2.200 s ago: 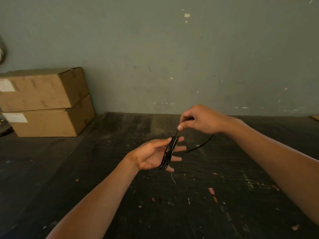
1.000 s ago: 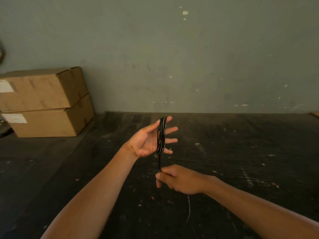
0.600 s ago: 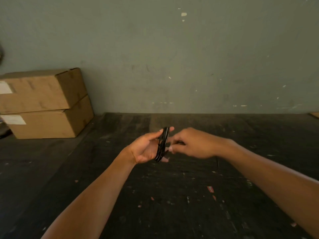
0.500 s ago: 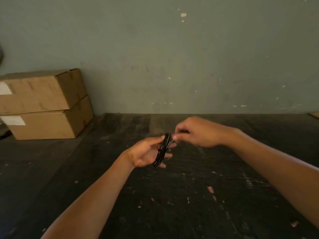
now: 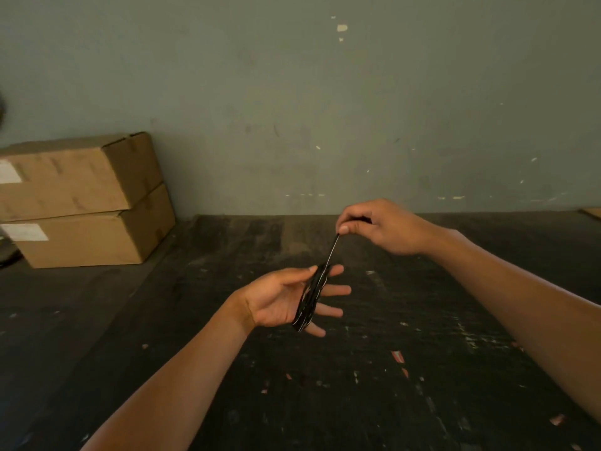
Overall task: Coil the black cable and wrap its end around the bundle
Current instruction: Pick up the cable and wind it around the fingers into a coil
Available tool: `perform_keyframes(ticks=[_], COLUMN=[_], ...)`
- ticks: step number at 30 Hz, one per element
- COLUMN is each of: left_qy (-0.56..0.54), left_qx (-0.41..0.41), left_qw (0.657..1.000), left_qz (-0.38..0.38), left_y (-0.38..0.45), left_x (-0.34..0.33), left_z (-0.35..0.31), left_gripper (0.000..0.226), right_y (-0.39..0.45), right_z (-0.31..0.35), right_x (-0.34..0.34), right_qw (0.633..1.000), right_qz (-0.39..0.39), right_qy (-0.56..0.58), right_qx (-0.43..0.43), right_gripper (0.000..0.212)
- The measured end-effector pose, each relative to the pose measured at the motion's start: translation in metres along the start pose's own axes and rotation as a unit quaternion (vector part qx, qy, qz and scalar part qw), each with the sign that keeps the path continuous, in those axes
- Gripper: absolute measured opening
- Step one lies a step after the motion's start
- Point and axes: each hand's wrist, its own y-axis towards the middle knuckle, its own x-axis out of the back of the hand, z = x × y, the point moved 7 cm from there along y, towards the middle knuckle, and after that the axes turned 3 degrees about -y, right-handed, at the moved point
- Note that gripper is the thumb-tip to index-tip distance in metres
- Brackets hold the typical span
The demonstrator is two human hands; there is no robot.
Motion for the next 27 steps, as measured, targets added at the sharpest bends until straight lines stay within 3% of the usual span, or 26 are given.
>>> perform_keyframes(ticks=[9, 13, 18, 22, 27], left_qy=[-0.082, -0.144, -0.181, -0.244, -0.266], left_qx=[-0.099, -0.134, -0.199, -0.224, -0.257], left_qw=[0.983, 0.969, 0.950, 0.936, 0.926], left_qz=[0.133, 0.152, 0.157, 0.117, 0.077], left_y=[-0.001, 0.005, 0.009, 0.010, 0.008], left_x=[-0.035, -0.041, -0.044, -0.035, -0.026], left_z=[-0.023, -0.030, -0.038, -0.039, -0.039], left_gripper=[0.044, 0.043, 0.044, 0.042, 0.042], right_y=[-0.020, -0.025, -0.031, -0.035, -0.036], right_z=[-0.017, -0.019, -0.020, -0.022, -0.020], right_x=[-0.038, -0.057, -0.081, -0.096, -0.097], right_qw=[0.987, 0.947, 0.893, 0.830, 0.820], right_qz=[-0.079, -0.101, -0.139, -0.163, -0.196], right_qy=[0.142, 0.304, 0.420, 0.518, 0.515], right_qx=[-0.010, -0.036, -0.080, -0.129, -0.153], right_gripper=[0.015, 0.016, 0.017, 0.012, 0.014])
